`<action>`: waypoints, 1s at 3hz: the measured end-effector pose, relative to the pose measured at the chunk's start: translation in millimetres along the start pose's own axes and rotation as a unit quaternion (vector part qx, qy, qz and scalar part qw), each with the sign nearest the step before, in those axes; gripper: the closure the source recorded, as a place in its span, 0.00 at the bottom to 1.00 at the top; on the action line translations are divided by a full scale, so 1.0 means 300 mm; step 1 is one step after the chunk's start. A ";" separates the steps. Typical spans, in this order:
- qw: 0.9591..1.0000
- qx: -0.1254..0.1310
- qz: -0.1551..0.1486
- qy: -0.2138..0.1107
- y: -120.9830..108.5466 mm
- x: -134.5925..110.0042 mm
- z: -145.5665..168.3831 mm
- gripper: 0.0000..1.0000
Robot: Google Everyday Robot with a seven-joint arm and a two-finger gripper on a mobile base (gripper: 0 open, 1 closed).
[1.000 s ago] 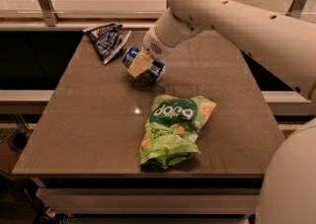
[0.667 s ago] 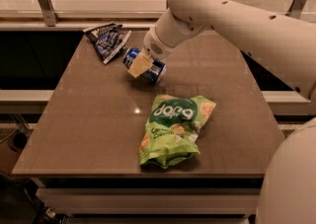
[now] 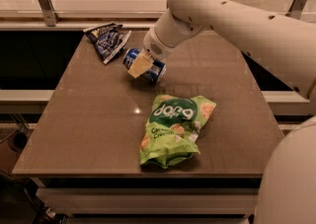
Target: Knock pepsi can over
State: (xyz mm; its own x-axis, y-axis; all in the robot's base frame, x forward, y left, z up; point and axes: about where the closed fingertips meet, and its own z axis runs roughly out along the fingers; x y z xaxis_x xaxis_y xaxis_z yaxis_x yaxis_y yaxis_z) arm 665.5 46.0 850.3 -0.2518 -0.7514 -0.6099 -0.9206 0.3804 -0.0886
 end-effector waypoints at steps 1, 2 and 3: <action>1.000 -0.007 -0.007 0.009 0.013 -0.009 0.023 1.00; 1.000 -0.007 -0.007 0.009 0.013 -0.010 0.022 1.00; 0.999 -0.022 -0.023 0.028 0.046 -0.029 0.085 1.00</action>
Offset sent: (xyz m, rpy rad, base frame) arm -0.0137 0.1426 -0.1077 -0.3317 0.1693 0.3474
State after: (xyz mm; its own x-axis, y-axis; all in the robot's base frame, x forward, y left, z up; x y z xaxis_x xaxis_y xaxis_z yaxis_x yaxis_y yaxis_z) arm 662.5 71.6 834.2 -0.2238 -0.7971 -0.5609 -0.9438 0.3209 -0.0795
